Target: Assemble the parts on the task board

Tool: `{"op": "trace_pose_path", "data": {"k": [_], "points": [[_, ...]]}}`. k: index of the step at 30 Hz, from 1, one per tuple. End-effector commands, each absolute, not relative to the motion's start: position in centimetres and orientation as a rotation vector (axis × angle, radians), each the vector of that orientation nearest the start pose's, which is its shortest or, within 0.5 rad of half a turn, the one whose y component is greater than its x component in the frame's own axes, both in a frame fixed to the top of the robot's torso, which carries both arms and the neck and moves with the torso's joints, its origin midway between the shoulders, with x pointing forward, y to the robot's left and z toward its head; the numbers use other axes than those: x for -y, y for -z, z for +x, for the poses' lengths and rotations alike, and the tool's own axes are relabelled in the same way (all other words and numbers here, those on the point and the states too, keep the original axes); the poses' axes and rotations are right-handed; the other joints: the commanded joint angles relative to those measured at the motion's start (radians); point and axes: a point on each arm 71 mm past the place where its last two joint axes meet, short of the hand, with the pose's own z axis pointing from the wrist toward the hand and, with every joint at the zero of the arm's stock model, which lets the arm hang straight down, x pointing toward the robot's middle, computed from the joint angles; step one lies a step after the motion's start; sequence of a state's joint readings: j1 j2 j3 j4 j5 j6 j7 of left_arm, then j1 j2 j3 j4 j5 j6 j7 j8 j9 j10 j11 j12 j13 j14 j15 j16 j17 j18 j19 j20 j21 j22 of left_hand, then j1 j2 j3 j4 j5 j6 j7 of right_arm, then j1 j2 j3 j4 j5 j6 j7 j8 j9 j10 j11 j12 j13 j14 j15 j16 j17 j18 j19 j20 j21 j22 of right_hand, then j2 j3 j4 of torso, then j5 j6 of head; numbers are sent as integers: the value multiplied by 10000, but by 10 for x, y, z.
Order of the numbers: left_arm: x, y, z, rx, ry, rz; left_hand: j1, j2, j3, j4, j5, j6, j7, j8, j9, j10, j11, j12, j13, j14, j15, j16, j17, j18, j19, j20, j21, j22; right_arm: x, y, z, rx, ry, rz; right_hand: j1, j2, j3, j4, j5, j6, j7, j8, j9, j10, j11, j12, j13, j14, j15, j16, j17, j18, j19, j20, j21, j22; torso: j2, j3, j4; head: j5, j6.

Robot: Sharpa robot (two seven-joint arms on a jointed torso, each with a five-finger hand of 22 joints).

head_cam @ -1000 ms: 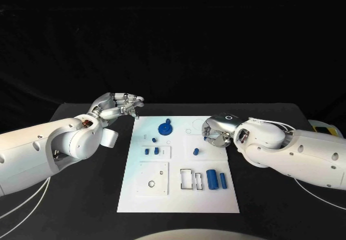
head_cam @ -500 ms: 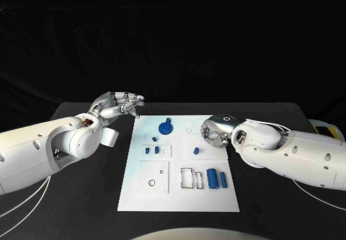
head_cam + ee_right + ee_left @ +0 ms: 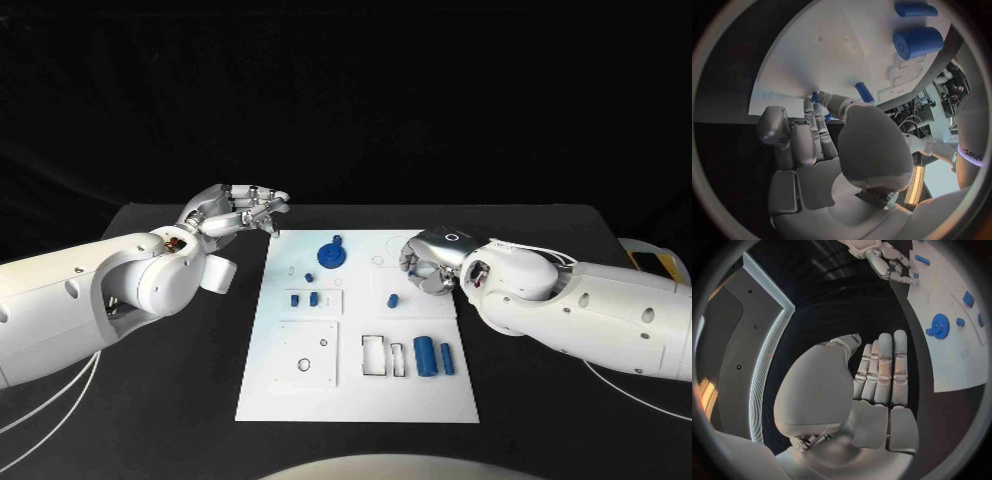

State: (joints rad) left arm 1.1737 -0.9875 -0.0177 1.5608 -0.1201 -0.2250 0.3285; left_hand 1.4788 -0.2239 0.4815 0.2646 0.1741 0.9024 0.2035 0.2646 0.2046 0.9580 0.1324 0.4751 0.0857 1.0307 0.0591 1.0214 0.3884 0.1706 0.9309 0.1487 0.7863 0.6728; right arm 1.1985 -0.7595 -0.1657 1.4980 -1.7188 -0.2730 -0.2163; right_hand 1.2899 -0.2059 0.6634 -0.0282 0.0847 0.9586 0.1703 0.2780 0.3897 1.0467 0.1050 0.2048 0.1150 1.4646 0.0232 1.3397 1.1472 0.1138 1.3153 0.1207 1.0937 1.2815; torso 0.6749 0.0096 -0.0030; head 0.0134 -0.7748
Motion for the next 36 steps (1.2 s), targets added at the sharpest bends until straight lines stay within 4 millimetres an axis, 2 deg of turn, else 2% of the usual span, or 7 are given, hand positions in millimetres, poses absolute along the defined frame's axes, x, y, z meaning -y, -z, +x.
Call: {"op": "trace_pose_path", "data": {"k": [1,9,13,21,36], "points": [[-261,181,475,-15174,14923,-10529,-89,-2,0,-42,-63,-75,-10,-33,-10,-41,10,-66,11,-33,10,-62,-15,118,23,49,-42,-9,168,237,468,-17319,-4377,-4606,177,10,37,-138,27,65,-14,-13,-14,190,7,-8,-14,90,-13,-11,77,-125,136,28,202,120,4,2,-7,4,-12],[-261,181,475,-15224,14895,-10558,-27,30,26,-96,-54,-92,-5,-35,-6,-68,15,-55,22,-62,14,-82,-20,123,25,57,-82,-34,168,239,466,-17271,-4171,-4824,700,292,211,-725,-47,534,-193,178,3,1132,-246,347,116,251,-230,237,453,-295,606,-159,1130,757,2,6,-6,0,-56],[-262,181,475,-15246,14874,-10575,11,49,44,-130,-50,-93,-3,-32,-3,-75,15,-46,28,-69,13,-89,-21,126,33,58,-94,-42,169,239,465,-17202,-4062,-4848,765,411,178,-867,-59,706,-260,249,16,1369,-329,474,224,247,-305,210,423,-346,722,-236,1390,944,-6,3,-8,-10,-69],[-262,181,475,-15278,14865,-10572,29,54,51,-148,-49,-96,-1,-32,-2,-81,16,-44,31,-73,13,-92,-22,127,37,58,-99,-46,169,238,462,-16932,-4170,-4766,740,484,134,-908,-43,802,-287,285,23,1482,-372,544,294,263,-339,228,462,-386,813,-270,1581,1075,-16,5,-11,-30,-59],[-263,182,475,-15301,14836,-10580,35,51,52,-161,-50,-116,9,-41,-3,-105,26,-47,32,-84,18,-101,-24,126,38,60,-110,-52,168,233,461,-16276,-4671,-4409,451,620,-44,-757,-106,914,-349,336,45,1483,-431,555,377,291,-377,247,499,-444,945,-294,1829,1248,-11,-10,-1,-52,-33]]}}
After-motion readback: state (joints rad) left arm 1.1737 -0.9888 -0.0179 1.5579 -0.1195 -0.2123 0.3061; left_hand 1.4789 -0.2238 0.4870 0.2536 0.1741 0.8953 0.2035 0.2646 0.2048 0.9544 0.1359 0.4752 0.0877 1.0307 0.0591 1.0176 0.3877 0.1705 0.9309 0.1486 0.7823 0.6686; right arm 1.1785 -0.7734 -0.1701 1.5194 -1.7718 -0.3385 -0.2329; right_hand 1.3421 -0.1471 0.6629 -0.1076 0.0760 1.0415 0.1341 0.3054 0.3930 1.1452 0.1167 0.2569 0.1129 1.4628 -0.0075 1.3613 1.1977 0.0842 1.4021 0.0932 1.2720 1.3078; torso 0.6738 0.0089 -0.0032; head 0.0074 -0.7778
